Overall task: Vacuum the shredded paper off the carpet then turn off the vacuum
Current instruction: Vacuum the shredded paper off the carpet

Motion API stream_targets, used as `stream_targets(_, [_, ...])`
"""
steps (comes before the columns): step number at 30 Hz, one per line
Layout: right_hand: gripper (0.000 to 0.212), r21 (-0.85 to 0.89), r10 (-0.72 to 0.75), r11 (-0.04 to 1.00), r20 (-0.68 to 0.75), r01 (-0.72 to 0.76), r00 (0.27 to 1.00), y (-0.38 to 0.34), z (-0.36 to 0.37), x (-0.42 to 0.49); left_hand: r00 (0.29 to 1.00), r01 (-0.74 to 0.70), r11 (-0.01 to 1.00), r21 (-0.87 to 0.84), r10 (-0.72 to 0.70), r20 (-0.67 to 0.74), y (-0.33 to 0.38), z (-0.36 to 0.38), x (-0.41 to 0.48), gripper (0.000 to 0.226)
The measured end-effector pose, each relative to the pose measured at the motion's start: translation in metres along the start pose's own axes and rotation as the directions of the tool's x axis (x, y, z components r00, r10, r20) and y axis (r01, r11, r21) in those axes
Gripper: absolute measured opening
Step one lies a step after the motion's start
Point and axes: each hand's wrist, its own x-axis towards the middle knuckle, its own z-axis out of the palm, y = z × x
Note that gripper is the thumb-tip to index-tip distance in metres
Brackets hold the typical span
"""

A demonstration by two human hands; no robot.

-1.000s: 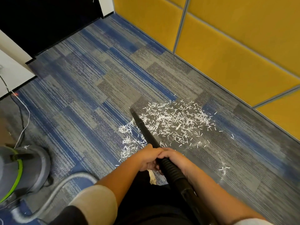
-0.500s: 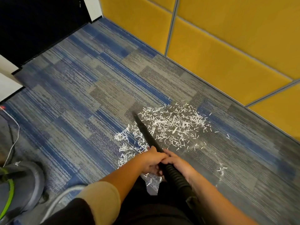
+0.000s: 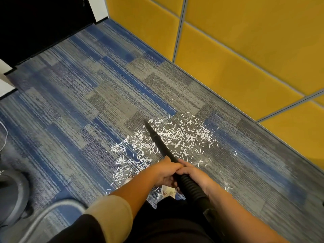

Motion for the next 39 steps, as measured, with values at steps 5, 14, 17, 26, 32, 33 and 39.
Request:
stream_targets(5, [0.059,-0.059,0.022,0.998,0.043,-0.019,0.999,-0.003,-0.009,0.001,1.0,-0.002,1.0,0.004,0.002,-0.03,-0.006,0.006,0.006,0.052])
stream_targets(14, [0.054,-0.076,0.035,0.997,0.05,-0.031,0.998,-0.004,-0.012,-0.001,0.998,-0.012,1.0,-0.018,0.01,-0.065,-0.006,0.011,0.005,0.047])
stream_targets(17, [0.052,-0.071,0.009,0.997,0.048,-0.005,0.999,-0.006,-0.019,-0.003,0.999,-0.032,0.999,-0.015,0.031,-0.039,-0.001,0.017,0.007,0.041])
stream_targets(26, [0.055,-0.094,0.007,0.996,0.034,-0.004,0.999,-0.005,-0.018,0.0,0.999,-0.008,1.0,0.009,0.008,-0.033,-0.001,0.015,0.003,0.042])
stream_targets(32, [0.063,-0.064,0.0,0.998,0.031,0.002,1.0,-0.005,-0.024,-0.002,0.999,0.0,0.998,0.062,0.002,-0.033,0.005,0.021,0.002,0.041])
stream_targets(33, [0.061,-0.061,-0.004,0.998,0.03,0.006,1.0,-0.006,-0.027,-0.003,0.999,-0.002,0.997,0.076,0.004,-0.031,0.007,0.024,0.002,0.041])
stream_targets(39, [0.055,-0.033,-0.015,0.999,0.017,0.015,1.0,-0.009,-0.039,-0.006,0.999,-0.012,0.994,0.109,0.015,-0.029,0.017,0.036,0.001,0.039])
